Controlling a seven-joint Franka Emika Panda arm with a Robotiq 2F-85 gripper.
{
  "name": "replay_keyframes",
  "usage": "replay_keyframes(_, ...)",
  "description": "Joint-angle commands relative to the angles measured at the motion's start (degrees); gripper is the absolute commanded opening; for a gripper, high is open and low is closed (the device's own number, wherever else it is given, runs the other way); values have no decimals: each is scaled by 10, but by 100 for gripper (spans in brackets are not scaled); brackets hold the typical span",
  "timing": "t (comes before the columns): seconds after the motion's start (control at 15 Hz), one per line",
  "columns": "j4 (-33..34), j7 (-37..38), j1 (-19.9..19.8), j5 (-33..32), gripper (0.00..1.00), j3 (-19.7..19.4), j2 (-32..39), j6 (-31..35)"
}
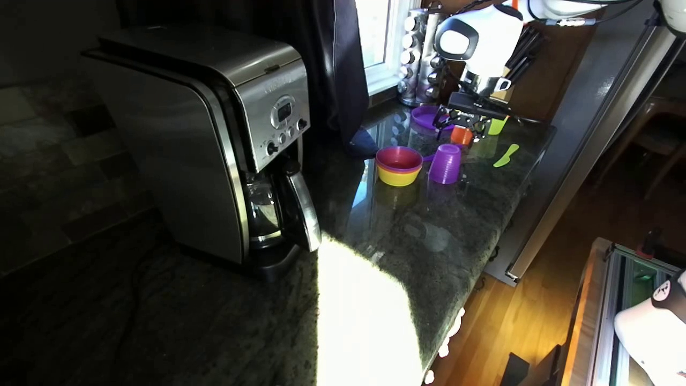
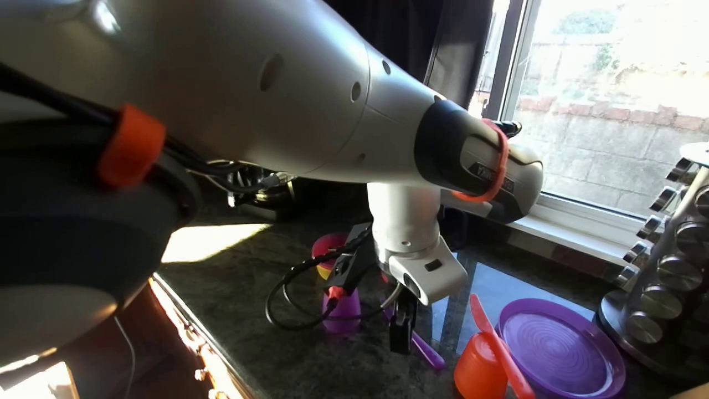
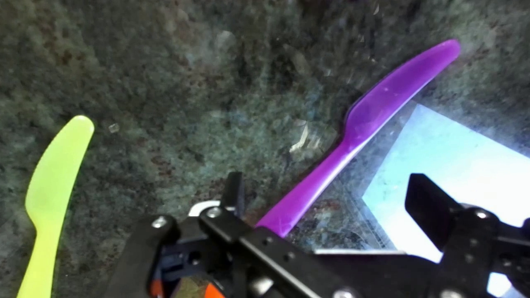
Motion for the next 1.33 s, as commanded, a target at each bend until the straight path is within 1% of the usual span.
replay_keyframes(0.0,50,-27,37,33,100,-39,24,-2)
replay_keyframes(0.13,70,-26,55,37,100,-55,36,1)
replay_keyframes(0.2,79,-27,63,39,96,-62,41,2)
replay_keyframes(0.27,86,-28,69,42,85,-67,45,2)
replay_keyframes(0.33,94,-29,76,44,71,-73,49,4)
replay_keyframes(0.4,102,-31,81,47,71,-78,54,5)
replay_keyframes(0.6,122,-34,96,53,47,-93,65,10)
replay_keyframes(0.67,124,-22,87,35,39,-77,72,20)
replay_keyframes(1.0,139,-18,85,33,2,-74,79,32)
replay_keyframes(1.27,148,-12,85,33,3,-70,76,27)
